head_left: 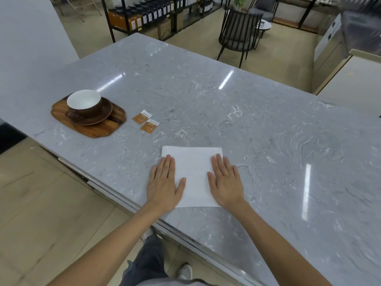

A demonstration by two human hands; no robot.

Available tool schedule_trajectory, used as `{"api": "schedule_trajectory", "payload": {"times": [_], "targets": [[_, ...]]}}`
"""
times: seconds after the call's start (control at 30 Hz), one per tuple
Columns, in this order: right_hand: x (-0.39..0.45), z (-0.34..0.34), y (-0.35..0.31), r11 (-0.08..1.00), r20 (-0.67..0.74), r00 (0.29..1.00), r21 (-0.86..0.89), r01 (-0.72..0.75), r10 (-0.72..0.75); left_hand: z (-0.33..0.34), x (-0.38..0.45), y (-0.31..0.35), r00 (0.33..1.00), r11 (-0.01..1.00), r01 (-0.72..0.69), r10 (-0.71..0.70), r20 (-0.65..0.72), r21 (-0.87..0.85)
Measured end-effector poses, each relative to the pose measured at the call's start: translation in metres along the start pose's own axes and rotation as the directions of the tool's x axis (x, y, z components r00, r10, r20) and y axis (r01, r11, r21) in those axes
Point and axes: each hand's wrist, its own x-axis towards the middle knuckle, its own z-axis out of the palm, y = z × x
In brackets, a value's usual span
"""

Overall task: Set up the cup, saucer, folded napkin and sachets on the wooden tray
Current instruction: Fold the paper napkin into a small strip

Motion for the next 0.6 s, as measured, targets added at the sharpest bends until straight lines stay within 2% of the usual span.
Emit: {"api": "schedule_trajectory", "payload": {"times": [0.07, 0.1, 0.17, 0.23, 0.27, 0.33, 0.43, 0.6], "targets": [[-0.012, -0.004, 0.004, 0.999, -0.025, 0.999, 0.022, -0.032, 0.033, -0.005, -0.003, 0.002, 1.0, 1.0, -0.016, 0.016, 0.018, 0.02], [-0.02, -0.006, 0.004, 0.999, -0.061, 0.998, 0.032, -0.018, 0.02, -0.009, -0.004, 0.004, 0.998, 0.997, -0.067, 0.066, 0.01, 0.033], [-0.038, -0.008, 0.001, 0.994, -0.107, 0.989, 0.026, 0.106, -0.103, -0.016, -0.007, 0.01, 0.967, 0.967, -0.252, 0.253, -0.013, 0.037], [-0.057, -0.005, -0.005, 0.974, -0.047, 0.973, 0.004, 0.227, -0.227, -0.018, -0.02, 0.015, 0.916, 0.916, -0.401, 0.401, 0.02, -0.022], [-0.065, -0.002, -0.006, 0.972, 0.003, 0.972, -0.002, 0.237, -0.237, -0.015, -0.028, 0.015, 0.897, 0.899, -0.435, 0.437, 0.071, -0.039], [-0.076, -0.001, -0.004, 0.977, 0.078, 0.974, -0.006, 0.215, -0.214, -0.009, -0.046, 0.011, 0.875, 0.884, -0.466, 0.459, 0.154, 0.014], [-0.096, -0.007, 0.006, 0.975, 0.098, 0.971, -0.012, 0.221, -0.219, -0.011, -0.064, -0.005, 0.878, 0.885, -0.462, 0.446, 0.171, 0.061], [-0.136, -0.013, 0.018, 0.966, 0.109, 0.96, 0.016, 0.259, -0.259, -0.016, -0.088, -0.024, 0.841, 0.85, -0.527, 0.518, 0.156, 0.019]]}}
